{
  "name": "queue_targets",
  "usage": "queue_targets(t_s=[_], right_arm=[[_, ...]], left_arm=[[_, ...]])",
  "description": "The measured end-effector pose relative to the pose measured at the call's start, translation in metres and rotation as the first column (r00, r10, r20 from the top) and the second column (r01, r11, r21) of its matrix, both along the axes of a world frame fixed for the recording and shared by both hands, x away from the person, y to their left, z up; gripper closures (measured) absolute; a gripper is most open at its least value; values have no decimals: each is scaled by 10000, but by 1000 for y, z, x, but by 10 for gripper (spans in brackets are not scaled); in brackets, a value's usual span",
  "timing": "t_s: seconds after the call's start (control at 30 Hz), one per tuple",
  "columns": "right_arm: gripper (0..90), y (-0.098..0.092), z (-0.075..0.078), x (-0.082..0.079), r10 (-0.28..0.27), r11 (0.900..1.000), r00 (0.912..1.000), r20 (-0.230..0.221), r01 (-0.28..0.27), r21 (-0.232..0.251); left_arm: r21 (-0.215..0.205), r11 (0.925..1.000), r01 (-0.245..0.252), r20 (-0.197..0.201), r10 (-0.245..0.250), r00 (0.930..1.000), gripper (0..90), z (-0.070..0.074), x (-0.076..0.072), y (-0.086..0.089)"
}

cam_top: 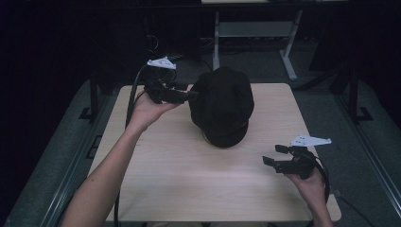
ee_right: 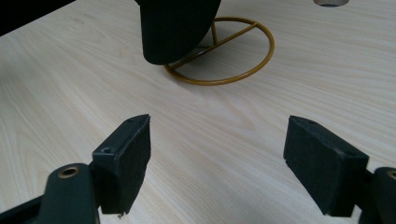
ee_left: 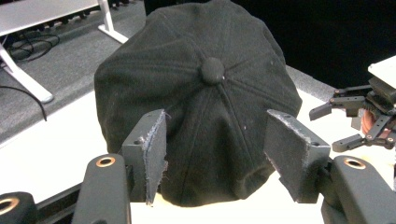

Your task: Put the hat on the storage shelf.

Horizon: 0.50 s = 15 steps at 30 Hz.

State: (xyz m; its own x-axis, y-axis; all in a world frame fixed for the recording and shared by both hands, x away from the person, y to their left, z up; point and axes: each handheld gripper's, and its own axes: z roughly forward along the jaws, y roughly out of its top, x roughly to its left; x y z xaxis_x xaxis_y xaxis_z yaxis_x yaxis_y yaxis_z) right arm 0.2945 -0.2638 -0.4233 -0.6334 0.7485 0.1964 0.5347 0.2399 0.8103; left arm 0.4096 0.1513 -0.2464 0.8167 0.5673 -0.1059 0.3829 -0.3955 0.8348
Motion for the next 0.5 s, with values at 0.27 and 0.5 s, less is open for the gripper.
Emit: queue_targets(t_s=[0.27, 0.5], right_arm=[[227, 2, 0, 0, 4, 10000, 10000, -13, -4, -96], [227, 3, -1, 1, -8, 9999, 10000, -60, 7, -125]], left_arm=[[-14, 10000, -34, 22, 34, 10000, 386, -5, -11, 11], [-204, 9996, -181, 41, 182, 9998, 381, -10, -18, 22]])
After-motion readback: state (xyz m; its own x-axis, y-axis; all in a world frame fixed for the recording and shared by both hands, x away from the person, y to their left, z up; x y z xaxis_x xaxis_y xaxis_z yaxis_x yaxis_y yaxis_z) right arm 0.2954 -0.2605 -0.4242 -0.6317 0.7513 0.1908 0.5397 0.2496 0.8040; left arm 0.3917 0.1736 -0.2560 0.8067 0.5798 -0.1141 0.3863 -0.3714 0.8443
